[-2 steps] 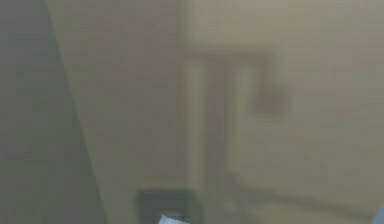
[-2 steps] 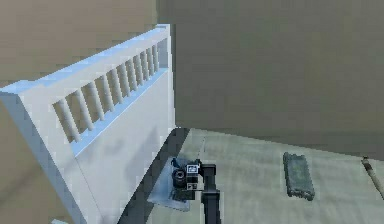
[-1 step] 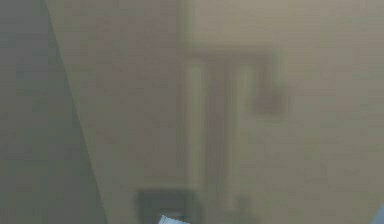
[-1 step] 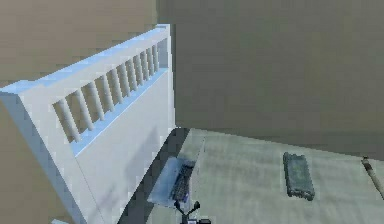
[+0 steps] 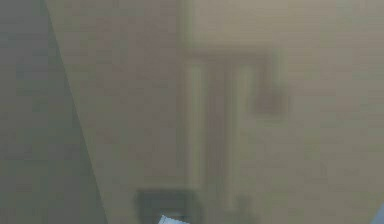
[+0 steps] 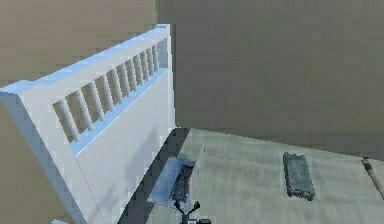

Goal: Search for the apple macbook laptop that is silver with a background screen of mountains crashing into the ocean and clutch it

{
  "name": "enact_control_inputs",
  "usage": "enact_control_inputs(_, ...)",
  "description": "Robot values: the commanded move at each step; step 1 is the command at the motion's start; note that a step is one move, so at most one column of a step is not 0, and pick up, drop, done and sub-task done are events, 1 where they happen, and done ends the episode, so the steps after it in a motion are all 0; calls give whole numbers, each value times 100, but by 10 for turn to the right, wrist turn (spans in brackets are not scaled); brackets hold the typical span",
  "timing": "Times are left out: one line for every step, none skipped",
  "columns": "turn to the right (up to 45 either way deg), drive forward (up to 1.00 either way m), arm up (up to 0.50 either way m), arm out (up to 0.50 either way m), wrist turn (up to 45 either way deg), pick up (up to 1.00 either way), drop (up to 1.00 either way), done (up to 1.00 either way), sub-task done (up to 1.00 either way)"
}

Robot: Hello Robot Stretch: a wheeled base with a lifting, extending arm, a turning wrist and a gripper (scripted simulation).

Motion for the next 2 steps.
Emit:
enact_control_inputs(0,0,10,0,0,0,0,0,0)
enact_control_inputs(0,0,0,0,0,0,0,100,0)
